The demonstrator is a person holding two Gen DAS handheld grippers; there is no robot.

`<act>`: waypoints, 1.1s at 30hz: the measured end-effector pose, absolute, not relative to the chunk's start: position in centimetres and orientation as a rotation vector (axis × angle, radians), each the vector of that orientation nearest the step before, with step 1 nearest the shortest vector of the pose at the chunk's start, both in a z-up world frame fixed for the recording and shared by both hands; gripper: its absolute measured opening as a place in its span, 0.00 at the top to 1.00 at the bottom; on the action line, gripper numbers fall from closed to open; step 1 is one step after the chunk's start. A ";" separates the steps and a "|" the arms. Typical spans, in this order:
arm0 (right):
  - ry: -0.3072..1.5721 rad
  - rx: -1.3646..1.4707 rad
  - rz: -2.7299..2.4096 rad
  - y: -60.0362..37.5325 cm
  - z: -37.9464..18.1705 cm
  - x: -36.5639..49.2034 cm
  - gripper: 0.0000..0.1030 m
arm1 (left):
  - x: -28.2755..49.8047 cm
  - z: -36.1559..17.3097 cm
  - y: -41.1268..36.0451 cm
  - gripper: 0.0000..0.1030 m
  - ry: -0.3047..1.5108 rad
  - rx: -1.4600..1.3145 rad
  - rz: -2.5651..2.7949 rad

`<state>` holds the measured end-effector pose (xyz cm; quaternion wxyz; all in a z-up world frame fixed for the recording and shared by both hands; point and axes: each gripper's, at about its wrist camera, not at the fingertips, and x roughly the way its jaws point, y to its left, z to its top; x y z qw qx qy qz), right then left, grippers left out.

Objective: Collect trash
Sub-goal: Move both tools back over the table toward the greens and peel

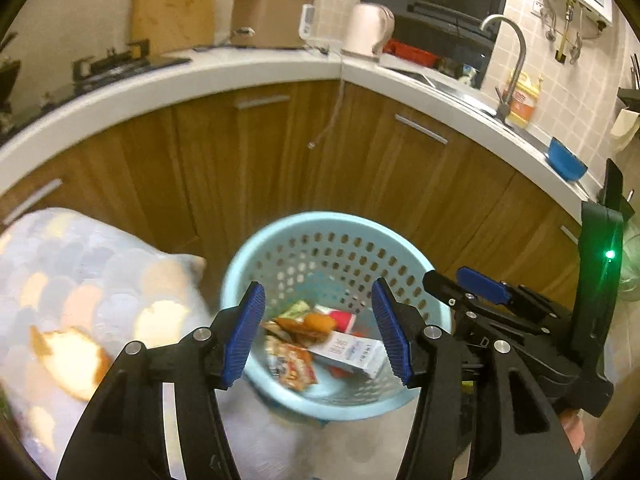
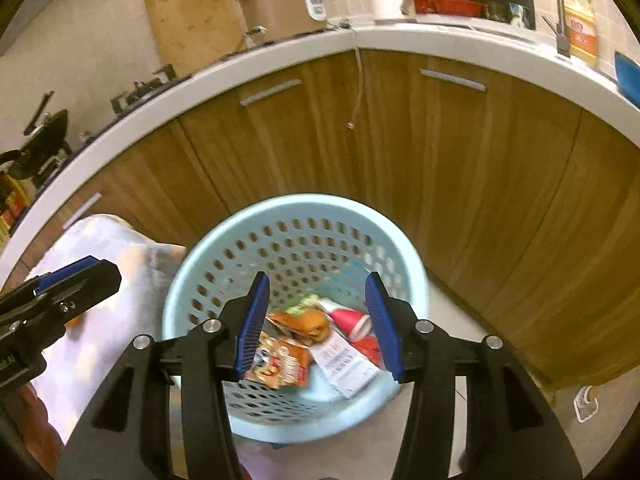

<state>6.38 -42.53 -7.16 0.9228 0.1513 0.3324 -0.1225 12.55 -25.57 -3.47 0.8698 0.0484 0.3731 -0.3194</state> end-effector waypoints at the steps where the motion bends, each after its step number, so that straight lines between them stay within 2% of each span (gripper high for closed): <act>1: 0.672 0.302 -0.239 -41.9 -6.8 6.4 0.55 | 12.4 -3.2 -25.1 0.49 0.773 0.099 -0.661; 18: 0.638 0.189 0.046 -27.2 -5.4 10.0 0.55 | 12.0 -1.5 -11.3 0.49 0.737 0.048 -0.380; 33: 0.709 0.180 0.128 -22.2 -6.9 12.9 0.55 | 13.6 -3.3 -4.8 0.49 0.778 -0.004 -0.254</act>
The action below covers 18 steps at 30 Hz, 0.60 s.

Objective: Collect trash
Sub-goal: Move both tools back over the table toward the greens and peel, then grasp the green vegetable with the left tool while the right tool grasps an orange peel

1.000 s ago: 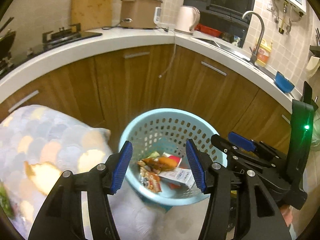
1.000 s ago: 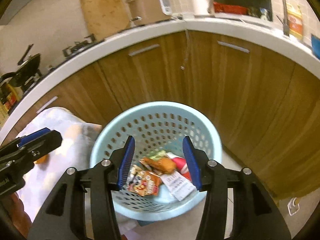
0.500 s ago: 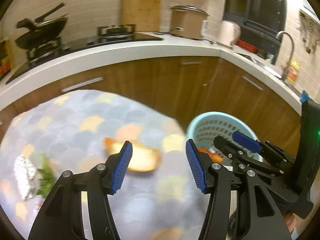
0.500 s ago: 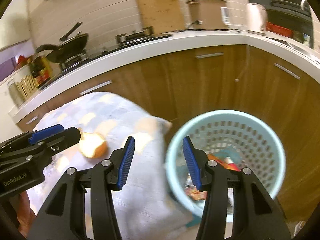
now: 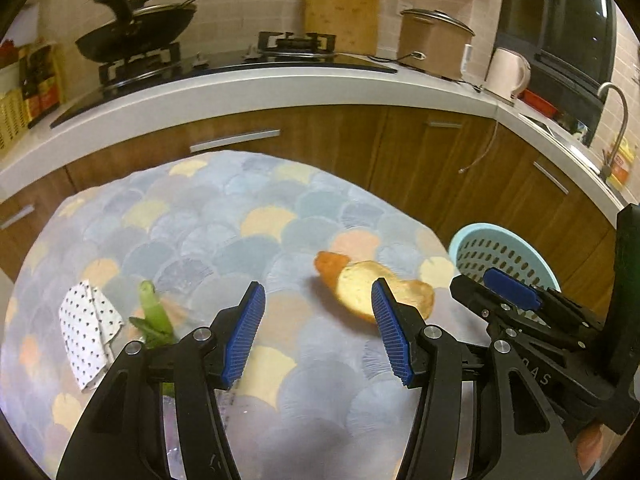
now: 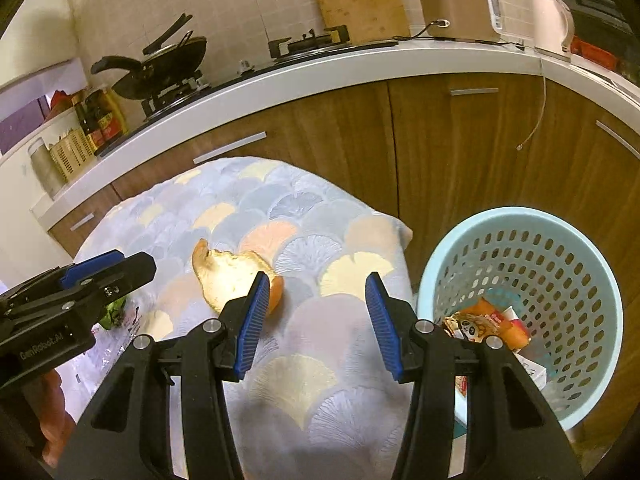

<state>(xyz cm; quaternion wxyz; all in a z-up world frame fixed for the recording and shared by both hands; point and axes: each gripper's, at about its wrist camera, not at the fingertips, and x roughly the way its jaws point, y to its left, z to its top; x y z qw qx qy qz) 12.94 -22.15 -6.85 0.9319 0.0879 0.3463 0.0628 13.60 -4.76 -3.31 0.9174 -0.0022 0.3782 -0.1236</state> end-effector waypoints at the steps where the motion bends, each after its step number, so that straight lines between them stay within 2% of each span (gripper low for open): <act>1: 0.711 0.178 0.132 -21.9 -6.9 13.1 0.55 | 13.6 -3.4 -4.5 0.49 0.777 -0.006 -0.244; 18: 0.729 0.173 0.143 -19.3 -7.5 13.8 0.55 | 13.2 -3.7 -1.2 0.49 0.782 0.011 -0.154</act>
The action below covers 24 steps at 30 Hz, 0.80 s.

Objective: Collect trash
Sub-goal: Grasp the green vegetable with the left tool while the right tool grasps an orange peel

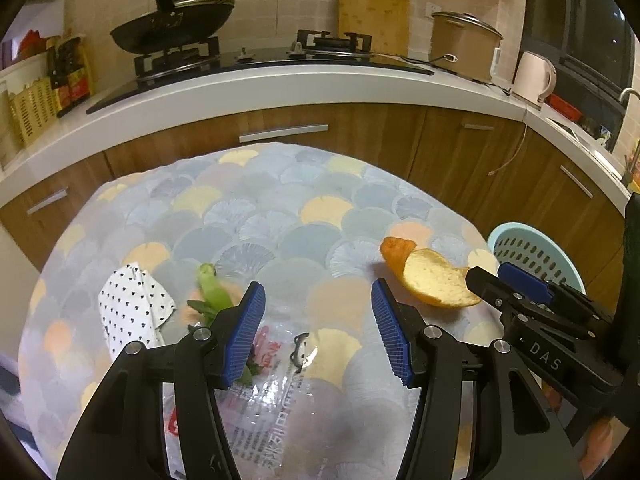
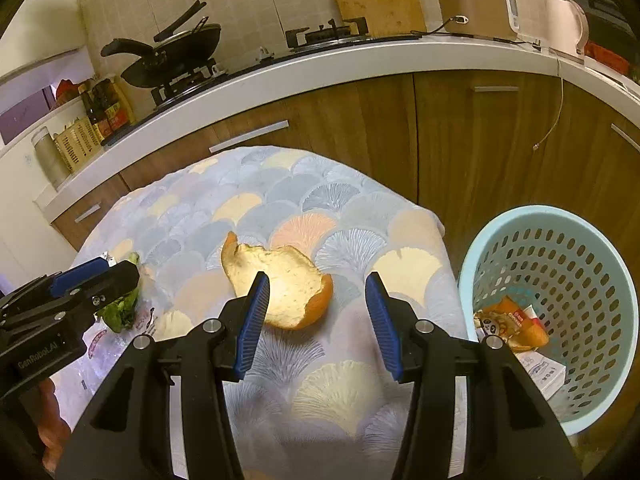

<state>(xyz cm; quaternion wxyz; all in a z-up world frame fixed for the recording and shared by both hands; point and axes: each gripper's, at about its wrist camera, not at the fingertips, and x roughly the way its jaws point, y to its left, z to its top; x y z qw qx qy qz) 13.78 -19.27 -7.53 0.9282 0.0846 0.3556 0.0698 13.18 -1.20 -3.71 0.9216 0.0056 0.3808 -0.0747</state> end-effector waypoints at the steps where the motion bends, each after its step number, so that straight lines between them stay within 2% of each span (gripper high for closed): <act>1: 0.731 0.173 0.140 -19.2 -7.5 13.8 0.55 | 13.1 -3.8 -1.1 0.49 0.783 0.015 -0.148; 15: 0.743 0.093 0.146 -17.8 -7.1 13.7 0.55 | 13.9 -5.4 5.8 0.48 0.859 -0.067 -0.138; 22: 0.752 0.039 0.158 -16.7 -7.2 14.3 0.46 | 14.8 -5.9 6.6 0.49 0.905 -0.108 -0.181; 24: 0.760 0.041 0.163 -16.7 -7.4 14.5 0.46 | 15.3 -6.5 6.8 0.55 0.922 -0.119 -0.169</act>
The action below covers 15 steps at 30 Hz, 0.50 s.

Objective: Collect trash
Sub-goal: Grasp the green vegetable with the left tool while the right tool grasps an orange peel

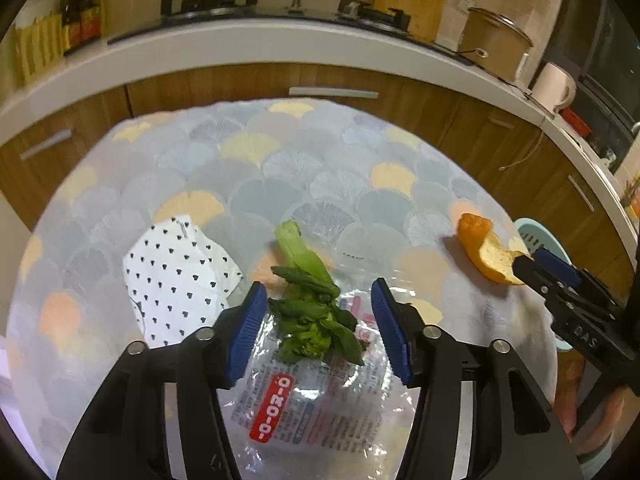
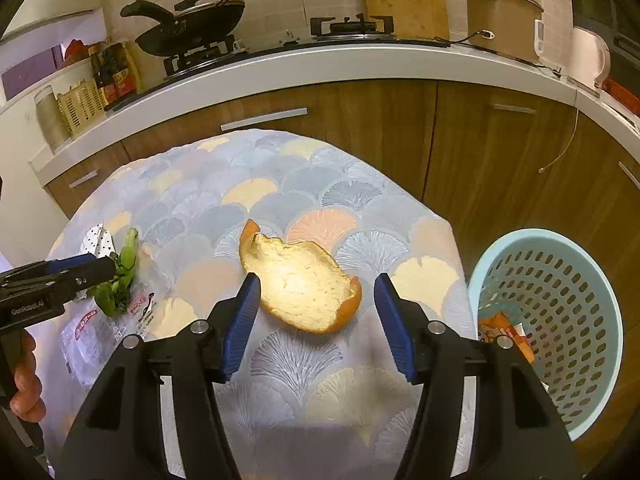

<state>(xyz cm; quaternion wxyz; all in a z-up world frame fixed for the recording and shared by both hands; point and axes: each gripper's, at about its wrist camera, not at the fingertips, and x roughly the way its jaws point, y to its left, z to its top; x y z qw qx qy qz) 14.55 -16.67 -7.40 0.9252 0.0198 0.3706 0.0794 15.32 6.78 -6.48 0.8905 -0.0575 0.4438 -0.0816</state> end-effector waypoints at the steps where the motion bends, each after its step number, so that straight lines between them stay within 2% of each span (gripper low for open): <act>1: 0.764 0.040 0.164 -16.6 -7.5 14.7 0.46 | 15.8 -6.8 6.8 0.58 0.932 -0.122 -0.162; 3: 0.767 0.034 0.164 -16.6 -7.5 14.8 0.46 | 16.4 -7.3 7.0 0.66 0.948 -0.128 -0.151; 6: 0.767 0.036 0.161 -16.6 -7.5 14.8 0.46 | 17.1 -7.8 6.9 0.66 0.968 -0.132 -0.149; 7: 0.768 0.038 0.162 -16.7 -7.5 14.9 0.46 | 17.3 -7.8 6.7 0.69 0.968 -0.128 -0.150; 8: 0.770 0.039 0.162 -16.7 -7.5 15.0 0.46 | 17.2 -7.7 6.5 0.77 0.964 -0.122 -0.153; 9: 0.770 0.036 0.161 -16.8 -7.6 15.0 0.46 | 17.2 -7.6 6.3 0.78 0.956 -0.112 -0.143; 15: 0.780 0.011 0.188 -17.3 -7.8 15.0 0.34 | 16.4 -6.3 6.5 0.86 0.910 -0.121 -0.131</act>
